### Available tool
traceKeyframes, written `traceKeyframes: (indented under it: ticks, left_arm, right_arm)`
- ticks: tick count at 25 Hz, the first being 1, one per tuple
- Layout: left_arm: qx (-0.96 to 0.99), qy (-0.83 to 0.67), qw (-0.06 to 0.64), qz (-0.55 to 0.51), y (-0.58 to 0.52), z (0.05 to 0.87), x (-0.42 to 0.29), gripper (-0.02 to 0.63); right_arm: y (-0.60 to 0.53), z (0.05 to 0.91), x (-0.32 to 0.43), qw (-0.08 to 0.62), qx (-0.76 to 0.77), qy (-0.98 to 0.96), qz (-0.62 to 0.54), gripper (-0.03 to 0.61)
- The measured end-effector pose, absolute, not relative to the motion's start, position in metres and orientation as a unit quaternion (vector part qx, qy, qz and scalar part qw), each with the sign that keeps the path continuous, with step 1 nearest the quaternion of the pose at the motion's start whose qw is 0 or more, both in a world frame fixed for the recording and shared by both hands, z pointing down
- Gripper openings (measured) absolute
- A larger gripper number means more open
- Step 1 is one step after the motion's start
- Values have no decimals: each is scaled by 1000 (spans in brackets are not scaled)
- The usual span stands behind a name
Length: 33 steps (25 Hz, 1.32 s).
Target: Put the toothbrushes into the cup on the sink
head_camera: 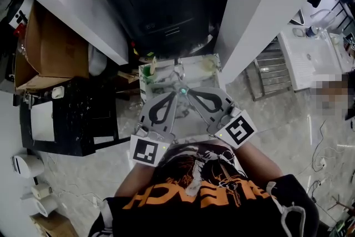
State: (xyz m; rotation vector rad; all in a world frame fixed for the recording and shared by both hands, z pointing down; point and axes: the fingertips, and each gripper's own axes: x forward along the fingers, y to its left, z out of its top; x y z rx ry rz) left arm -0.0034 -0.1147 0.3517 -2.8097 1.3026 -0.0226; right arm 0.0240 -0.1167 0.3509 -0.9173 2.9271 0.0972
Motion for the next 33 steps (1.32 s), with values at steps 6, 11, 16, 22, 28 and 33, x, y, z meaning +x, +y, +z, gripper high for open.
traceKeyframes:
  ticks: [6, 11, 16, 22, 28, 33]
  left_arm:
    - [-907, 420, 24, -4, -113, 349, -4, 23]
    - [-910, 414, 21, -1, -112, 349, -2, 23]
    - [-913, 407, 24, -4, -110, 350, 4, 23]
    - [-914, 405, 22, -5, -111, 351, 4, 23]
    - [-914, 405, 18, 1, -113, 352, 1, 23]
    - [-914, 405, 18, -3, -113, 355, 1, 23]
  right_arm:
    - [-115, 346, 23, 44, -296, 953, 39, 14]
    - [-115, 348, 22, 36, -296, 953, 42, 14]
    - [-116, 348, 24, 36, -299, 953, 41, 14]
    - [-118, 348, 24, 31, -296, 954, 43, 14]
    - [-117, 348, 22, 29, -291, 955, 45, 14]
    - [-119, 347, 23, 31, -291, 955, 49, 14]
